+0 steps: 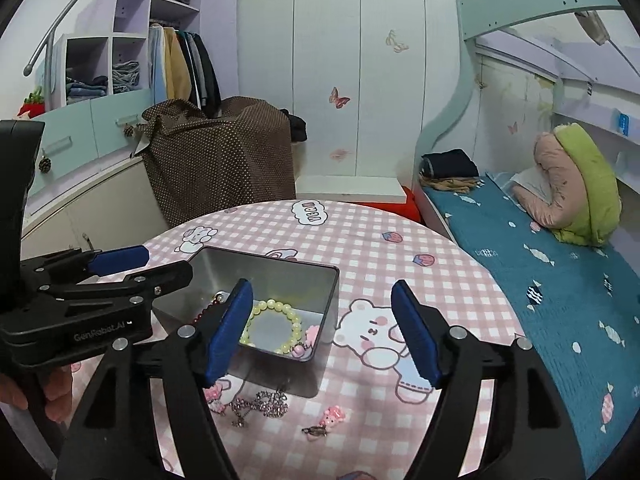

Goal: Organize jewelry
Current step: 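Withdraw both tools from the tin toward the pink charms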

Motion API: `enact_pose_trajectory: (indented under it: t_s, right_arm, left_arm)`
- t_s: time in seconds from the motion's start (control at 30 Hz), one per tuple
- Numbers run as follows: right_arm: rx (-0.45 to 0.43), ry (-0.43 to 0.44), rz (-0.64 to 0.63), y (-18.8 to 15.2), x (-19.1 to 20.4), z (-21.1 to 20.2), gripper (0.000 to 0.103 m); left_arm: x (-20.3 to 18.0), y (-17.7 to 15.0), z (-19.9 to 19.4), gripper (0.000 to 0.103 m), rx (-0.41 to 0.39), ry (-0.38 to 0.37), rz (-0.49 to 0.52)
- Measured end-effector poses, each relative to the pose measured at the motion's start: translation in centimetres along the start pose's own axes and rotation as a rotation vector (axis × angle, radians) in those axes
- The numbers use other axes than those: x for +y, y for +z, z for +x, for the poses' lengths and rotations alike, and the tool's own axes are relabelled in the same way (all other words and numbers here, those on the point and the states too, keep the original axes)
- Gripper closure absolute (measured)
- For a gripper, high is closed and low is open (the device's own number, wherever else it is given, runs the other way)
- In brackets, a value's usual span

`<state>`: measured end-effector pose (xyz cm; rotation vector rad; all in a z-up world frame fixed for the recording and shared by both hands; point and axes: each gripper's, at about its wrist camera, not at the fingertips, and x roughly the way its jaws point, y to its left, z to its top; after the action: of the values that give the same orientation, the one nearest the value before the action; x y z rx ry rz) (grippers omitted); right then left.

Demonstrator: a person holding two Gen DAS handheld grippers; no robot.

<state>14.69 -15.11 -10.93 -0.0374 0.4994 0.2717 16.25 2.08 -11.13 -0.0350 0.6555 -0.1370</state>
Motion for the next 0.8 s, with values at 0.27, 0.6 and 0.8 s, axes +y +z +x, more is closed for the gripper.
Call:
enact_pose_trajectory:
  t_s: [0.27,0.6,0.8]
  right_arm:
    - [-0.002,-0.057,0.033,-0.7,-1.3,-1.5,0.023]
    - [0.002,-0.12,0.1,-2.3,-3.6,-3.6,0.013]
    - [0.037,-0.112,0.122,-3.9,-4.0,-4.0,0.012]
  left_arm:
    - [-0.4,-1.1,-1.2,0.034,0.0,-0.016,0.022]
    - [-1.0,-3.3,-1.8,0.027,0.037,-0.037,0.027]
    - [-1.7,-4.5,-1.1,0.021,0.082,-0.037,0.023]
